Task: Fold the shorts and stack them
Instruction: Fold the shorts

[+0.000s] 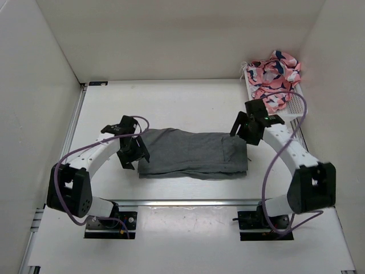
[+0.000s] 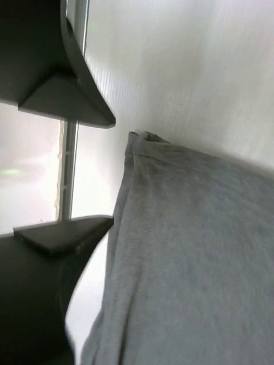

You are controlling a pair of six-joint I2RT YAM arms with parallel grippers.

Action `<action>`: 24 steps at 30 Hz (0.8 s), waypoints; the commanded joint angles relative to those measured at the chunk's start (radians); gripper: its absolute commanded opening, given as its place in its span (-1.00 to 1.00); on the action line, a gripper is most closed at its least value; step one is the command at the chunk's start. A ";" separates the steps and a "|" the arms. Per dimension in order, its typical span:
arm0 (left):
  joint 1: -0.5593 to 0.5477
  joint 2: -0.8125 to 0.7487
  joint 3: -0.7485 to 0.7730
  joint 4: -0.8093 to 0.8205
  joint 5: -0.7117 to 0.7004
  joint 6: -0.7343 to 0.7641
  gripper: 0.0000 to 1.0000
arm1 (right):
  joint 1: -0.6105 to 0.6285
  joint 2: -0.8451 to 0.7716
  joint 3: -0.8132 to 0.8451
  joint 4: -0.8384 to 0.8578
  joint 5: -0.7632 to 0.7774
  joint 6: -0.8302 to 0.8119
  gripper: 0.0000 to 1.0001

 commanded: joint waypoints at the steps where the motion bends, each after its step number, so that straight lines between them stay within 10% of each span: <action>1: 0.006 -0.059 0.099 -0.041 -0.070 0.004 0.62 | -0.003 -0.136 0.009 -0.077 0.023 -0.013 0.58; 15: 0.015 0.162 0.281 -0.012 -0.127 0.033 0.65 | -0.178 -0.391 -0.455 -0.016 -0.263 0.036 0.72; 24: 0.107 0.257 0.230 0.111 -0.042 0.042 0.44 | -0.232 -0.286 -0.594 0.214 -0.395 0.109 0.61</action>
